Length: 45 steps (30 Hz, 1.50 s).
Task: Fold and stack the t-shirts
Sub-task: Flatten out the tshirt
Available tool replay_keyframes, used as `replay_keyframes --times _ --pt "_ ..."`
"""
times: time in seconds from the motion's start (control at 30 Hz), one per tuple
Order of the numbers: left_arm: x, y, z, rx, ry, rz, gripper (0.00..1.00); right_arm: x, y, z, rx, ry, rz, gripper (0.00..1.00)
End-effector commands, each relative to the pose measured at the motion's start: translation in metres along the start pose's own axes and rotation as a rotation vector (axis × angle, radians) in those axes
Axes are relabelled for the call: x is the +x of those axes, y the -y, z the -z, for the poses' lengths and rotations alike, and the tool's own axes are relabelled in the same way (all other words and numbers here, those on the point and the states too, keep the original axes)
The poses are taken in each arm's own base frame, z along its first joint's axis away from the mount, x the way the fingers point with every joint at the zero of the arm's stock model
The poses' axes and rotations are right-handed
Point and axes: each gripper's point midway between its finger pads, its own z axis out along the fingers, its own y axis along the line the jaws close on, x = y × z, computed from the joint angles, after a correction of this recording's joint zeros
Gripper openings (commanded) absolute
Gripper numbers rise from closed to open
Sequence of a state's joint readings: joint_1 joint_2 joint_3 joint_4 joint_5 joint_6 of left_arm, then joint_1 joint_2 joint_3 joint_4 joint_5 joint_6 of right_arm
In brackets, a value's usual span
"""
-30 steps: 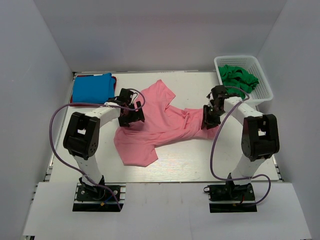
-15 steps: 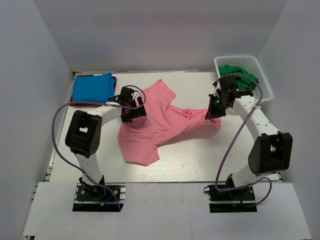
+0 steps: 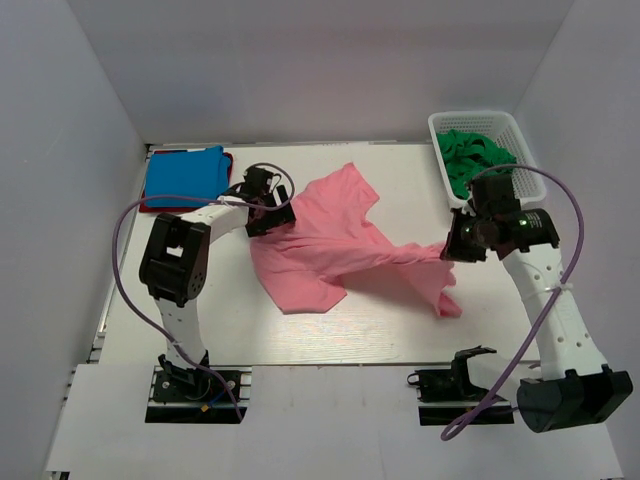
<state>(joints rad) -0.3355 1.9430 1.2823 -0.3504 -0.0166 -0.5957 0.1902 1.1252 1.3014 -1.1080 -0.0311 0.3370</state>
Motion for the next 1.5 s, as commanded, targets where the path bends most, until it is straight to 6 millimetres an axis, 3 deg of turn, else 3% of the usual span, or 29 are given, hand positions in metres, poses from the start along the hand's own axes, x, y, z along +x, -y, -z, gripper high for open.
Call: replay_keyframes --times 0.0,0.03,0.23,0.33,0.4,0.47,0.5,0.53,0.6,0.63,0.7,0.73,0.77,0.8,0.83,0.93,0.97,1.0,1.03,1.1,1.13,1.17,1.23,1.37,1.4,1.47 --pt "0.052 -0.058 -0.024 -0.192 -0.166 0.019 1.00 0.028 0.029 -0.008 0.141 -0.078 -0.059 0.00" --pt "0.046 -0.054 -0.023 -0.187 -0.158 0.020 1.00 0.028 0.028 -0.010 0.136 -0.074 -0.054 0.00" --pt "0.045 -0.073 -0.020 -0.291 -0.169 0.026 1.00 0.035 0.029 -0.024 0.121 -0.104 -0.031 0.00" --pt "0.037 -0.075 -0.019 -0.293 -0.142 0.045 1.00 0.029 0.025 -0.041 0.099 -0.089 -0.029 0.00" --pt "0.020 -0.070 -0.016 -0.283 -0.117 0.058 1.00 0.010 0.019 -0.059 0.078 -0.058 -0.032 0.00" --pt "0.010 -0.072 -0.016 -0.296 -0.101 0.065 1.00 -0.022 0.007 -0.059 0.039 0.019 -0.007 0.00" --pt "-0.005 -0.073 -0.013 -0.300 -0.074 0.067 1.00 -0.039 0.004 -0.072 0.037 0.041 -0.001 0.00" --pt "-0.011 -0.069 -0.012 -0.291 -0.059 0.068 1.00 -0.069 -0.005 -0.063 0.019 0.116 0.030 0.00" --pt "-0.030 -0.065 -0.009 -0.283 -0.018 0.078 1.00 -0.095 -0.011 -0.071 0.017 0.159 0.059 0.00" --pt "-0.033 -0.070 -0.010 -0.291 -0.019 0.088 1.00 -0.125 -0.022 -0.063 0.001 0.214 0.077 0.00" --pt "-0.055 -0.073 -0.004 -0.314 0.032 0.089 1.00 -0.138 -0.024 -0.072 0.008 0.197 0.095 0.00" --pt "-0.057 -0.080 -0.005 -0.329 0.019 0.091 1.00 -0.155 -0.029 -0.075 0.002 0.211 0.101 0.00" --pt "-0.056 -0.082 -0.005 -0.345 0.009 0.088 1.00 -0.168 -0.038 -0.065 -0.025 0.245 0.119 0.00" --pt "-0.068 -0.083 -0.002 -0.339 0.030 0.090 1.00 -0.177 -0.043 -0.061 -0.035 0.272 0.124 0.00" --pt "-0.069 -0.075 0.002 -0.298 0.019 0.066 1.00 -0.178 -0.051 -0.055 -0.081 0.279 0.134 0.00" --pt "-0.082 -0.054 0.018 -0.183 0.064 0.015 1.00 -0.177 -0.052 -0.062 -0.089 0.274 0.127 0.00" --pt "-0.081 -0.054 0.026 -0.174 0.080 0.016 1.00 -0.168 -0.050 -0.069 -0.088 0.247 0.122 0.00" --pt "-0.094 -0.041 0.052 -0.135 0.141 -0.007 1.00 -0.165 -0.049 -0.070 -0.089 0.244 0.119 0.00" --pt "-0.099 -0.037 0.064 -0.118 0.172 -0.006 1.00 -0.164 -0.049 -0.069 -0.095 0.248 0.113 0.00" --pt "-0.090 -0.030 0.084 -0.075 0.174 -0.060 1.00 -0.147 -0.046 -0.073 -0.099 0.218 0.105 0.00" --pt "-0.092 -0.020 0.105 -0.035 0.206 -0.080 1.00 -0.139 -0.041 -0.081 -0.091 0.197 0.098 0.00" --pt "-0.076 -0.019 0.107 0.003 0.168 -0.093 1.00 -0.136 -0.040 -0.081 -0.089 0.197 0.095 0.00" --pt "-0.051 0.012 0.118 0.145 0.119 -0.144 1.00 -0.124 -0.033 -0.086 -0.071 0.179 0.079 0.00" --pt "0.025 0.065 0.130 0.361 -0.009 -0.326 1.00 -0.118 -0.024 -0.090 -0.029 0.175 0.046 0.00" --pt "0.046 0.087 0.139 0.408 -0.025 -0.409 1.00 -0.117 -0.024 -0.091 -0.025 0.168 0.042 0.00" --pt "0.079 0.098 0.141 0.436 -0.094 -0.498 1.00 -0.117 -0.019 -0.094 0.005 0.169 0.022 0.00"
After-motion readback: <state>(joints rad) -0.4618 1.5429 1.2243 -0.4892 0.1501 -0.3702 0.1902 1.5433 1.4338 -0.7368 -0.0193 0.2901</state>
